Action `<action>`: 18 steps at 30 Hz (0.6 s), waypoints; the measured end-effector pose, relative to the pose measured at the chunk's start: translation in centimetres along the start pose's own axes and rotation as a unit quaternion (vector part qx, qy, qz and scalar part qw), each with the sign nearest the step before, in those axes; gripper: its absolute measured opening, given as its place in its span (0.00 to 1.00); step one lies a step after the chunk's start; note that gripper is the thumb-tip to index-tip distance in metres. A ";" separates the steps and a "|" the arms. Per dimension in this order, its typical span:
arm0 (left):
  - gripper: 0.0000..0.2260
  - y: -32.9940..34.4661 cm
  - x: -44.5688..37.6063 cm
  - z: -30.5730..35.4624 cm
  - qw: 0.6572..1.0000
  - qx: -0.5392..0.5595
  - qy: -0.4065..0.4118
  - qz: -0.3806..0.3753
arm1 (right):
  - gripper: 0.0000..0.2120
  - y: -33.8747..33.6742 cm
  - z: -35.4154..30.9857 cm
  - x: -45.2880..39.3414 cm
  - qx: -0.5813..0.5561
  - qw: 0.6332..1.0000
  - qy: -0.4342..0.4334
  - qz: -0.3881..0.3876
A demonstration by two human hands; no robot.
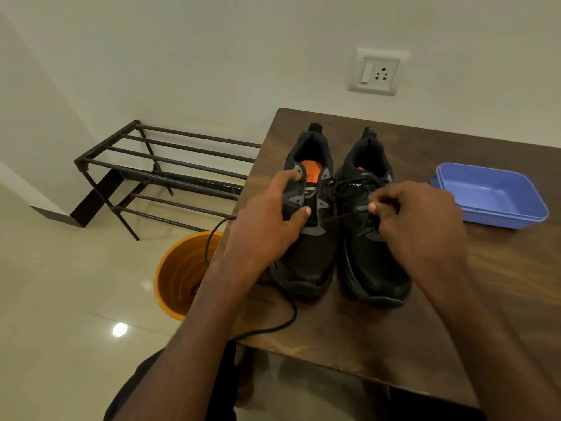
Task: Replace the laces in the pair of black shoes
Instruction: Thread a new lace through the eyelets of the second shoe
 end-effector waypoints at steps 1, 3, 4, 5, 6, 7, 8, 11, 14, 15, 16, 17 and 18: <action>0.24 -0.1 -0.1 -0.2 1.000 0.007 -0.015 -0.004 | 0.09 -0.3 -0.3 0.4 -0.018 0.997 -0.018 0.075; 0.22 -0.5 -0.2 -0.7 0.998 0.020 -0.057 -0.002 | 0.10 -1.2 -1.2 1.2 -0.088 0.972 -0.056 0.210; 0.20 -0.6 -0.2 -0.9 0.997 0.023 -0.073 0.007 | 0.10 -1.2 -1.6 1.3 -0.137 0.959 -0.076 0.237; 0.18 -0.7 -0.1 -0.9 0.996 0.023 -0.079 0.020 | 0.11 -0.9 -2.0 1.3 -0.190 0.950 -0.089 0.230; 0.16 -0.6 0.0 -0.8 0.996 0.021 -0.077 0.031 | 0.12 -0.3 -2.5 1.3 -0.243 0.946 -0.088 0.195; 0.14 -0.6 0.1 -0.6 0.997 0.015 -0.070 0.038 | 0.12 0.6 -3.2 1.3 -0.287 0.943 -0.079 0.147; 0.13 -0.5 0.3 -0.3 0.997 0.006 -0.061 0.041 | 0.11 1.5 -3.9 1.3 -0.311 0.942 -0.071 0.103; 0.12 -0.6 0.7 0.3 0.998 -0.017 -0.037 0.056 | 0.08 3.8 -5.2 1.1 -0.288 0.954 -0.074 0.040; 0.11 -0.8 0.8 0.6 0.997 -0.029 -0.028 0.072 | 0.09 4.5 -5.5 0.7 -0.256 0.962 -0.099 0.017; 0.11 -0.8 0.8 0.7 0.996 -0.035 -0.025 0.075 | 0.09 4.5 -5.4 0.6 -0.251 0.962 -0.104 0.016; 0.10 -0.9 0.8 0.7 0.996 -0.040 -0.023 0.076 | 0.10 4.6 -5.3 0.6 -0.247 0.963 -0.108 0.016; 0.10 -0.9 0.8 0.8 0.996 -0.040 -0.022 0.078 | 0.11 4.6 -5.3 0.6 -0.237 0.965 -0.113 0.018; 0.10 -1.0 0.8 0.9 0.996 -0.039 -0.024 0.079 | 0.13 4.6 -5.4 0.6 -0.222 0.968 -0.118 0.022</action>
Point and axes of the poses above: each hand's wrist, its own x-axis away from the middle knuckle, its own y-axis out of the palm, z = x × y, the point moved 4 cm from there along -x, towards the middle knuckle, and after that the axes turned 9 degrees about x, right-handed, at the moved point
